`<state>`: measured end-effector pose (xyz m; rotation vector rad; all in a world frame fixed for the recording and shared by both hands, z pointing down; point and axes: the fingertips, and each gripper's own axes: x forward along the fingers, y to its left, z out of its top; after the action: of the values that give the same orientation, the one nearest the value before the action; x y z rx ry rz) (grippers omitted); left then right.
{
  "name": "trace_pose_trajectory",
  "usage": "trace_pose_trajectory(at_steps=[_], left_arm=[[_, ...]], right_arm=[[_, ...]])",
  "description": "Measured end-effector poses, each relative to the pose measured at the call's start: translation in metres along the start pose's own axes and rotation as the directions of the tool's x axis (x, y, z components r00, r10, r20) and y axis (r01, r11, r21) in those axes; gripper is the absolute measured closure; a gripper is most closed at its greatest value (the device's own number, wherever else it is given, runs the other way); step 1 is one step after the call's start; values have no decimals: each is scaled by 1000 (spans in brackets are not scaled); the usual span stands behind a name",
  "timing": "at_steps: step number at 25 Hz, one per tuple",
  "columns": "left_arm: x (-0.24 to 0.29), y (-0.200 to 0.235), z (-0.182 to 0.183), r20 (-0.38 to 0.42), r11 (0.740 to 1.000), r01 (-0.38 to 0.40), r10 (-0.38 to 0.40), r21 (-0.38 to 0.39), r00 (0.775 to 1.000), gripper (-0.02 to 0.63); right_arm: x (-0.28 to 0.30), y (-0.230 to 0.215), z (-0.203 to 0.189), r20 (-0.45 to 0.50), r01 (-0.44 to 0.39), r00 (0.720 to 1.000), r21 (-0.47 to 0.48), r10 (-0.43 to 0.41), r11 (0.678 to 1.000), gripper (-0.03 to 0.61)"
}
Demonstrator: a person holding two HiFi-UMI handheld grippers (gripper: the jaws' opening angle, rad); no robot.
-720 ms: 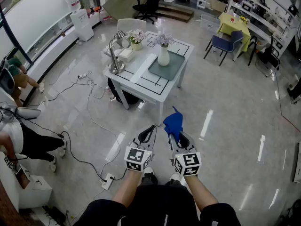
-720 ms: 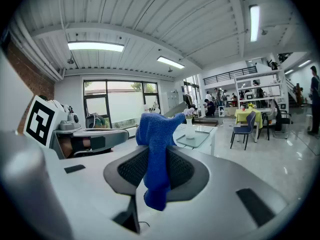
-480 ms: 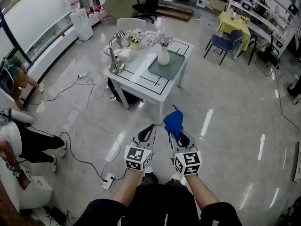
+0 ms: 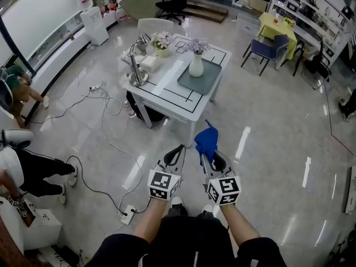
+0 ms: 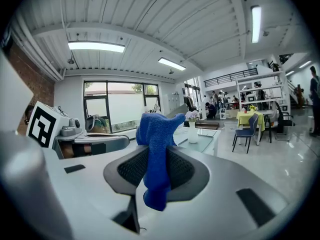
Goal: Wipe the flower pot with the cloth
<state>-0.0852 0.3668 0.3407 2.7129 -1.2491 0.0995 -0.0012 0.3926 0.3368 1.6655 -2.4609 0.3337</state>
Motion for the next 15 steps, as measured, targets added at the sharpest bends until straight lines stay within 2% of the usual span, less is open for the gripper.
trace_pose_trajectory(at_steps=[9, 15], left_arm=[[21, 35, 0, -3, 1000, 27, -27, -6, 1000, 598], [65, 51, -2, -22, 999, 42, -43, -10, 999, 598]], right_arm=[[34, 4, 5, -1, 20, 1000, 11, -20, 1000, 480], [68, -23, 9, -7, 29, 1000, 16, -29, 999, 481]])
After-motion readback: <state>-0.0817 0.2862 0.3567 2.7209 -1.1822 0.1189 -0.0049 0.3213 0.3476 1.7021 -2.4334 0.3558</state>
